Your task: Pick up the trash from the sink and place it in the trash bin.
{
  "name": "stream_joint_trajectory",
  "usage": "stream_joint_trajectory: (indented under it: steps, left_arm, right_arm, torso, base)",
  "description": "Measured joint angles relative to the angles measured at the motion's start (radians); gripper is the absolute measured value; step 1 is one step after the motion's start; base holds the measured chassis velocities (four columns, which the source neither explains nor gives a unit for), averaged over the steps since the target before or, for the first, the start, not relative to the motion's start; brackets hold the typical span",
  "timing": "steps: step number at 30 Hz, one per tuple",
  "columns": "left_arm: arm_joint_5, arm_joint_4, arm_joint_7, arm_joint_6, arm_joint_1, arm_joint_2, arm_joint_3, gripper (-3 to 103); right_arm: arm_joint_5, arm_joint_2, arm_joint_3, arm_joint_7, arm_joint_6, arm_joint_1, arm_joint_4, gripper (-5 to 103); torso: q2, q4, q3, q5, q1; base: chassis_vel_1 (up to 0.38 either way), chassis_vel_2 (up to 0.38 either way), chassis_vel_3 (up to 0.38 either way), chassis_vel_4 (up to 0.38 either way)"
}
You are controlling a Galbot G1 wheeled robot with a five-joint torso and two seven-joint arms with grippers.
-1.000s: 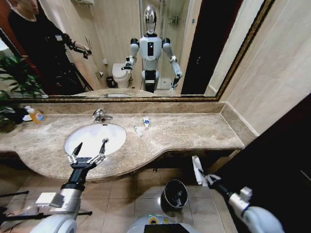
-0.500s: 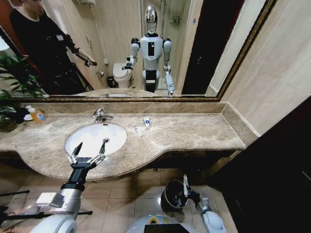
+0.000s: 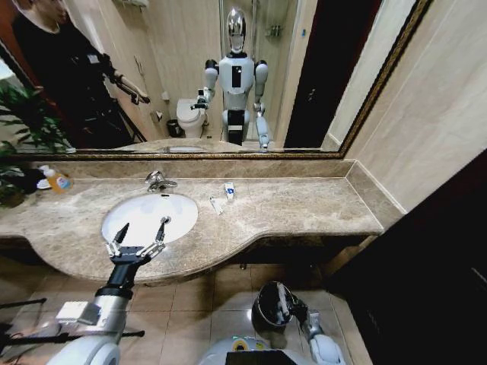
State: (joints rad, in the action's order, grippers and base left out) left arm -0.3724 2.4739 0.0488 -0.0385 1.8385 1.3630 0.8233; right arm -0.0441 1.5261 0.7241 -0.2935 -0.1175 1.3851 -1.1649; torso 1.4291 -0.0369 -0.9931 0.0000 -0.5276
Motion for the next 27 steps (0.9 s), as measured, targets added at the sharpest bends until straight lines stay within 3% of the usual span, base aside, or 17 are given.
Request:
stream_joint_trajectory:
  steps: [2, 3, 5, 6, 8, 9, 10, 12, 16, 18, 19, 21, 22, 24, 25, 27]
  left_arm:
    - [0.0, 0.0, 0.0, 0.0, 0.0, 0.0, 0.0, 100]
    - [0.0, 0.0, 0.0, 0.0, 0.0, 0.0, 0.0, 100]
    - [0.0, 0.0, 0.0, 0.0, 0.0, 0.0, 0.0, 100]
    - [0.0, 0.0, 0.0, 0.0, 0.0, 0.0, 0.0, 100]
    - [0.0, 0.0, 0.0, 0.0, 0.0, 0.0, 0.0, 100]
    - [0.0, 0.0, 0.0, 0.0, 0.0, 0.0, 0.0, 100]
    - [0.0, 0.0, 0.0, 0.0, 0.0, 0.0, 0.0, 100]
    - [0.0, 0.0, 0.0, 0.0, 0.0, 0.0, 0.0, 100]
    - [0.0, 0.0, 0.0, 0.0, 0.0, 0.0, 0.0, 100]
    - [0.0, 0.0, 0.0, 0.0, 0.0, 0.0, 0.0, 100]
    - [0.0, 0.0, 0.0, 0.0, 0.0, 0.0, 0.0, 100]
    - [0.0, 0.0, 0.0, 0.0, 0.0, 0.0, 0.0, 100]
    - [0.0, 0.0, 0.0, 0.0, 0.0, 0.0, 0.0, 100]
    - [0.0, 0.0, 0.0, 0.0, 0.0, 0.0, 0.0, 100]
    - [0.0, 0.0, 0.0, 0.0, 0.0, 0.0, 0.0, 100]
    - [0.0, 0.0, 0.0, 0.0, 0.0, 0.0, 0.0, 100]
  right_arm:
    - [0.027, -0.011, 0.017, -0.04, -0.008, 0.02, -0.03, 60]
    - [0.027, -0.011, 0.017, -0.04, -0.008, 0.02, -0.03, 60]
    - [0.164, -0.035, 0.057, -0.196, -0.018, 0.056, -0.092, 65]
    - [0.164, -0.035, 0.057, -0.196, -0.018, 0.056, -0.092, 65]
    - [0.368, -0.069, 0.11, -0.367, -0.037, 0.129, -0.216, 82]
    - [0.368, -0.069, 0.11, -0.367, -0.037, 0.129, -0.216, 82]
    - [0.458, -0.077, 0.139, -0.41, -0.019, 0.18, -0.301, 82]
    - [0.584, -0.077, 0.216, -0.483, 0.028, 0.289, -0.468, 92]
    - [0.654, -0.085, 0.261, -0.495, 0.036, 0.371, -0.627, 99]
    - [0.649, -0.101, 0.246, -0.374, 0.069, 0.405, -0.828, 100]
    - [0.649, -0.101, 0.246, -0.374, 0.069, 0.405, -0.828, 100]
    - [0.604, -0.124, 0.198, -0.211, 0.161, 0.352, -0.941, 100]
    - [0.604, -0.124, 0.198, -0.211, 0.161, 0.352, -0.941, 100]
    - [0.574, -0.202, 0.078, 0.019, 0.298, 0.197, -1.001, 100]
    - [0.574, -0.202, 0.078, 0.019, 0.298, 0.197, -1.001, 100]
    - [0.566, -0.295, -0.09, 0.249, 0.382, 0.008, -0.994, 100]
  torso:
    - [0.0, 0.0, 0.0, 0.0003, 0.0]
    - [0.0, 0.0, 0.0, 0.0003, 0.0]
    - [0.0, 0.0, 0.0, 0.0005, 0.0]
    - [0.0, 0.0, 0.0, 0.0005, 0.0]
    - [0.0, -0.0001, 0.0, 0.0004, 0.0]
    - [0.0, -0.0001, 0.0, 0.0004, 0.0]
    - [0.0, -0.0003, 0.0, 0.0003, 0.0]
    - [0.0, 0.0004, 0.0, -0.0004, 0.0]
    - [0.0, 0.0005, 0.0, 0.0002, 0.0]
    - [0.0, 0.0003, 0.0, -0.0006, 0.0]
    - [0.0, 0.0003, 0.0, -0.0006, 0.0]
    - [0.0, 0.0004, 0.0, 0.0, 0.0]
    - [0.0, 0.0004, 0.0, 0.0, 0.0]
    - [0.0, 0.0001, 0.0, 0.0001, 0.0]
    - [0.0, 0.0001, 0.0, 0.0001, 0.0]
    - [0.0, -0.0007, 0.0, 0.0002, 0.0]
  base:
    - [0.0, 0.0, 0.0, 0.0]
    - [0.0, 0.0, 0.0, 0.0]
    - [0.0, 0.0, 0.0, 0.0]
    - [0.0, 0.0, 0.0, 0.0]
    - [0.0, 0.0, 0.0, 0.0]
    - [0.0, 0.0, 0.0, 0.0]
    - [0.0, 0.0, 0.0, 0.0]
    - [0.0, 0.0, 0.0, 0.0]
    - [0.0, 0.0, 0.0, 0.0]
    - [0.0, 0.0, 0.0, 0.0]
    - [0.0, 0.0, 0.0, 0.0]
    - [0.0, 0.0, 0.0, 0.0]
    - [0.0, 0.0, 0.0, 0.0]
    - [0.0, 0.0, 0.0, 0.0]
    - [0.0, 0.0, 0.0, 0.0]
    - [0.0, 0.0, 0.0, 0.0]
